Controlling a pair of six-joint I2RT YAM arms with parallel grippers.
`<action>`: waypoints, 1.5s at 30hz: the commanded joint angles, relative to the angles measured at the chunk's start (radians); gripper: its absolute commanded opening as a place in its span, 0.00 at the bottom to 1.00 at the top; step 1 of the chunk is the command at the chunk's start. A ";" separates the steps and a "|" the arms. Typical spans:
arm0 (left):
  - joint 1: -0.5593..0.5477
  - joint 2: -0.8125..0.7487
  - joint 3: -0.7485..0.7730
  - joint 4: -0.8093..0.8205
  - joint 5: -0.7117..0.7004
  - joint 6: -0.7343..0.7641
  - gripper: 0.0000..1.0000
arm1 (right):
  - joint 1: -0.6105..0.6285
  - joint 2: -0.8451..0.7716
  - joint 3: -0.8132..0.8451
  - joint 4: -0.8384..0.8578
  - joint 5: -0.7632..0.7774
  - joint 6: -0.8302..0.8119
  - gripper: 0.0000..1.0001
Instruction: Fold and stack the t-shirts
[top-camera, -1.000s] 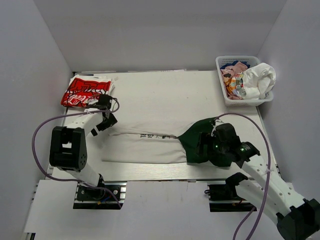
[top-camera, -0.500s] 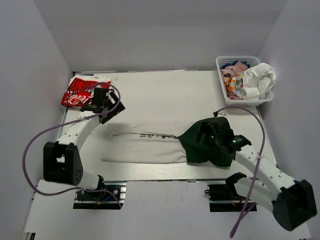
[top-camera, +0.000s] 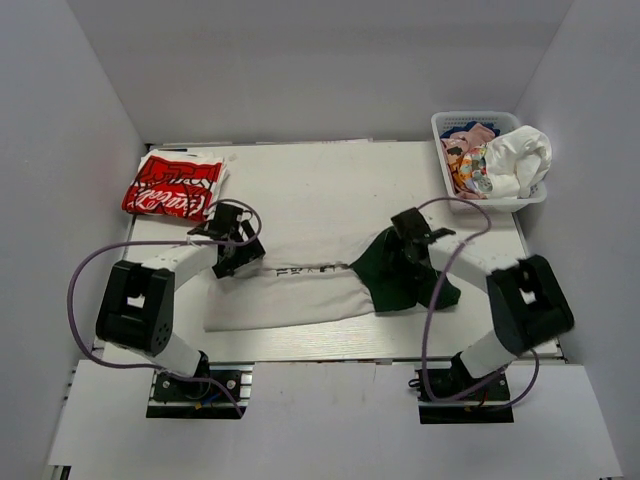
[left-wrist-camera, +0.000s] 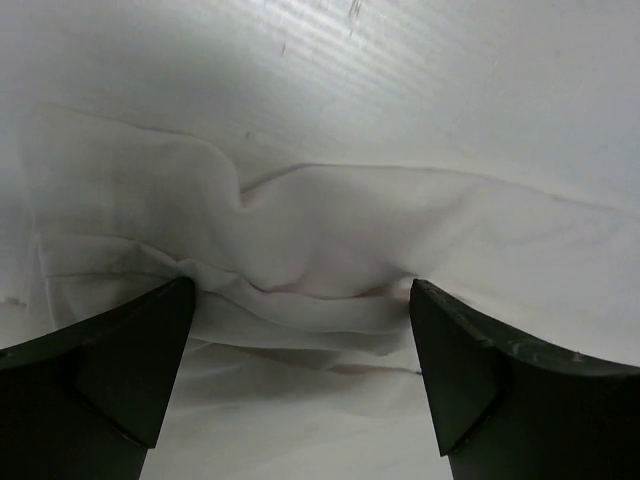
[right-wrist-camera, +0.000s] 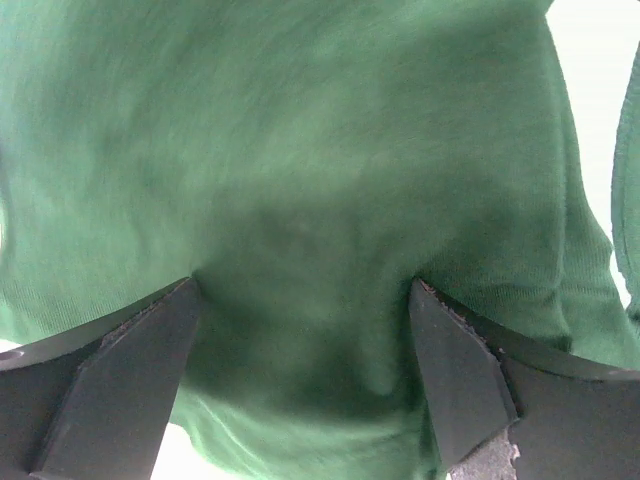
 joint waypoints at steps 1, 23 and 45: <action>-0.053 0.010 -0.135 -0.224 0.018 -0.067 1.00 | -0.037 0.253 0.102 0.091 -0.003 -0.026 0.90; -0.349 -0.486 -0.084 -0.472 0.317 0.045 1.00 | -0.041 0.668 1.138 0.152 -0.324 -0.365 0.90; -0.521 0.217 0.092 -0.298 0.337 0.169 0.75 | 0.028 0.783 1.116 -0.172 -0.169 -0.292 0.90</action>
